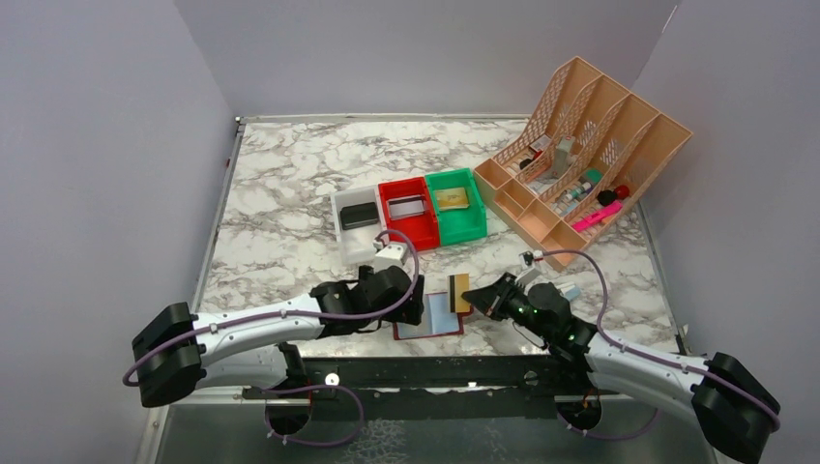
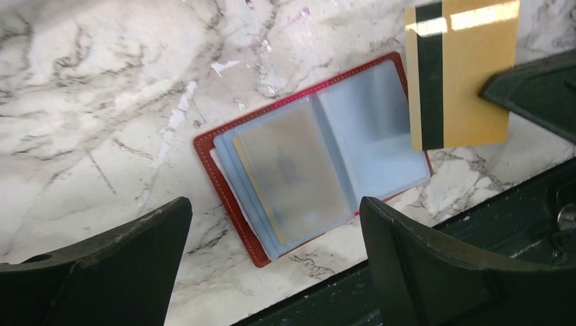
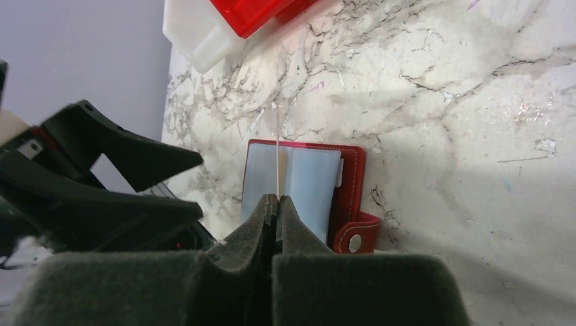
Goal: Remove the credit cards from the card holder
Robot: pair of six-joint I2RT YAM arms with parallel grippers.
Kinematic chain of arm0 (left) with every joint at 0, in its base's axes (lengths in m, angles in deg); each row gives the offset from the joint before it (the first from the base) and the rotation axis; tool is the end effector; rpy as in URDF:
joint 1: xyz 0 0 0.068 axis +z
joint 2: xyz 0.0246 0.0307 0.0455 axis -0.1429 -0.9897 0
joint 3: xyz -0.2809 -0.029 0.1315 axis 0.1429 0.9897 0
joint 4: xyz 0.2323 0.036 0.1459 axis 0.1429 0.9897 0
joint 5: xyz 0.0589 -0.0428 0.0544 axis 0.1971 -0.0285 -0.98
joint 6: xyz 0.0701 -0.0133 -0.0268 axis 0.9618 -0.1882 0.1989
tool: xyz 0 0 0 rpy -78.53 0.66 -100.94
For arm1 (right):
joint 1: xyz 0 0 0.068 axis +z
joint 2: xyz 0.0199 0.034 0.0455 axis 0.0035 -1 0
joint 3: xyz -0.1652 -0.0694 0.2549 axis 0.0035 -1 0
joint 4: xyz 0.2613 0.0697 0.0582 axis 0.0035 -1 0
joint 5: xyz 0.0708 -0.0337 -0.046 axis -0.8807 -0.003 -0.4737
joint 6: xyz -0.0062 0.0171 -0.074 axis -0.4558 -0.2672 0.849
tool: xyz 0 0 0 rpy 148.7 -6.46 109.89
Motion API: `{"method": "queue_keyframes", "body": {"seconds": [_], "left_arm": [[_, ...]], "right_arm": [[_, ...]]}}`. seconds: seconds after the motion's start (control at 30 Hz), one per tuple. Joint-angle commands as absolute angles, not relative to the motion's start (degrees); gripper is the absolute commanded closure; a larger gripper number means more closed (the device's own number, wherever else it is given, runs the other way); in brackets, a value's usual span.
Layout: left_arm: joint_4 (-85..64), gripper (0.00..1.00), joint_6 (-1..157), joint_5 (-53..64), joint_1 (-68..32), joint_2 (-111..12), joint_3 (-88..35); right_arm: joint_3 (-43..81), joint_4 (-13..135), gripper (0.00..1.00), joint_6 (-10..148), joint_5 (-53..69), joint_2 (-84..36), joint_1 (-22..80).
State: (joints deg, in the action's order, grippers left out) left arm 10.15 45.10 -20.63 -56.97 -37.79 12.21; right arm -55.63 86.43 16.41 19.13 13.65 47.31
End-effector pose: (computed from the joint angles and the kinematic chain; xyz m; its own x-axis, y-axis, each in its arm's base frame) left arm 0.1144 -0.2003 0.2052 -0.7726 0.0728 -0.6307 0.3309 0.8940 -0.3022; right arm 0.1144 0.1185 0.1494 -0.7000 0.5102 -0.4997 -0.1780 0.5530 0.8140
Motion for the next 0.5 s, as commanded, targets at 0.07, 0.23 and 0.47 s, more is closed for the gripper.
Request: {"method": "queue_keyframes", "body": {"seconds": [0.07,0.23,0.47], "left_arm": [[19.9,0.01,47.3,-28.1,-51.9,-37.4,5.6],[20.7,0.01,50.8,-24.5,-47.4,-36.1,4.0],[27.8,0.01,55.8,-32.9,-45.7,-31.2,-0.5]], "right_arm": [[-57.2,87.3,0.99,22.7,19.0,14.6,47.0],[-54.3,86.9,0.99,27.9,22.7,14.8,47.0],[-47.1,86.7,0.99,43.0,37.0,11.3,47.0]]}}
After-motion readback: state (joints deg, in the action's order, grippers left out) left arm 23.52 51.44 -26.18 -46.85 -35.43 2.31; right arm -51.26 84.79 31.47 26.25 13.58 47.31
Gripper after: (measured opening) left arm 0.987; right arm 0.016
